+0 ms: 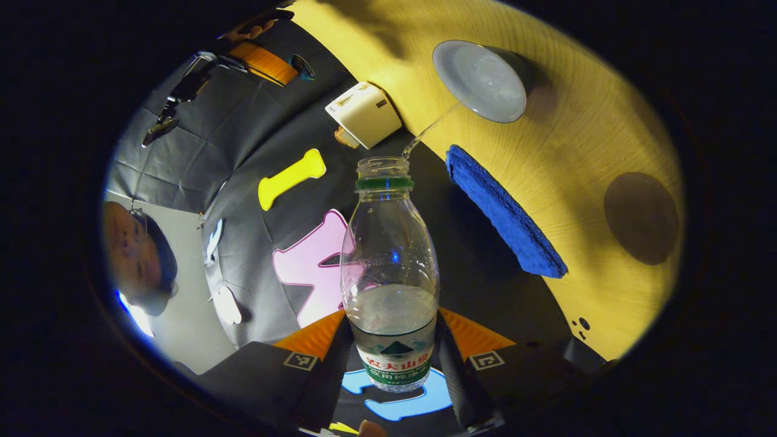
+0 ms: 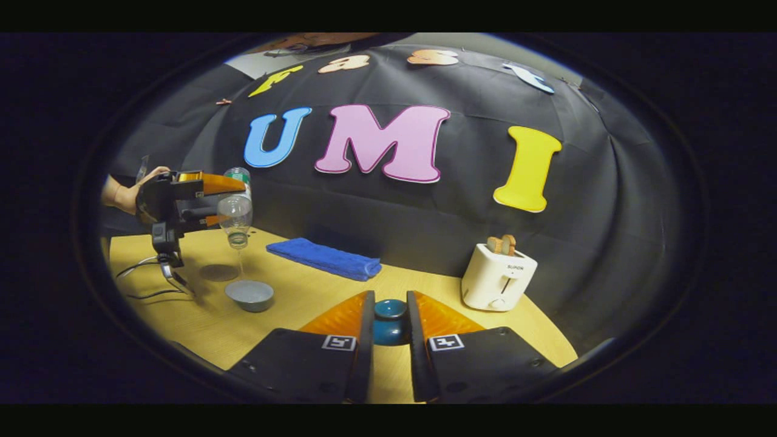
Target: Open the teacup lid with one hand, grasp the water bottle and pour water into the teacup with the other hand; after pouring, place the water bottle on the coaster and then close the teacup lid.
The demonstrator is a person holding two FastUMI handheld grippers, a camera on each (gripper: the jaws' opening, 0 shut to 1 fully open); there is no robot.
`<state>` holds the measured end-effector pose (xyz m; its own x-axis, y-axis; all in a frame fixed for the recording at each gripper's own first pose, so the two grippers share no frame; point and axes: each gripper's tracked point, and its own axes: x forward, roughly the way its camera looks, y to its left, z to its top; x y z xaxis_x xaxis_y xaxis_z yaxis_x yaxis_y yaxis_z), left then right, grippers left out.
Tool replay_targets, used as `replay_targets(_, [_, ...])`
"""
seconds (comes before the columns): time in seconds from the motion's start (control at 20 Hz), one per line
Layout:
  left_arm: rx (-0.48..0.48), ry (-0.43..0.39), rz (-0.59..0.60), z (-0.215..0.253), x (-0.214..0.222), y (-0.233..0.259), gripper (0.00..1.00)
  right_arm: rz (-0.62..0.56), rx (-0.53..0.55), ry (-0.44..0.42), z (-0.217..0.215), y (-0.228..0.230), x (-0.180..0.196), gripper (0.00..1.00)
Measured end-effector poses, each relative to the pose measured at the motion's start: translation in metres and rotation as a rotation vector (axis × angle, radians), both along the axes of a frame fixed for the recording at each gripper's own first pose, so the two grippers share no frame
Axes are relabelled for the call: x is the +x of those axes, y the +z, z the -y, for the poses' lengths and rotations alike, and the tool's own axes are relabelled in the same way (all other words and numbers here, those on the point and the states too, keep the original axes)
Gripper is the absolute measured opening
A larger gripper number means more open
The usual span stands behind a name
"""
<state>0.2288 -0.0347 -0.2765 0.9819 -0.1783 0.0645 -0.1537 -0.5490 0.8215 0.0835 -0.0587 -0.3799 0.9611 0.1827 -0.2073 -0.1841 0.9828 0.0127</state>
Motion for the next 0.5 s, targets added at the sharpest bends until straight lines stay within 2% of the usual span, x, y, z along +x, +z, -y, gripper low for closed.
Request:
replay_targets(0.05, [0.003, -0.005, 0.005, 0.000, -0.001, 0.001, 0.75, 0.001, -0.001, 0.004, -0.001, 0.000, 0.000, 0.34])
replay_targets(0.35, [0.009, -0.034, 0.003, 0.005, 0.001, -0.001, 0.75, 0.008, -0.004, 0.016, -0.007, 0.001, 0.003, 0.34])
replay_targets(0.5, [-0.036, -0.001, -0.022, -0.004, 0.002, -0.006, 0.75, 0.006, -0.006, 0.024, -0.010, 0.001, 0.004, 0.34])
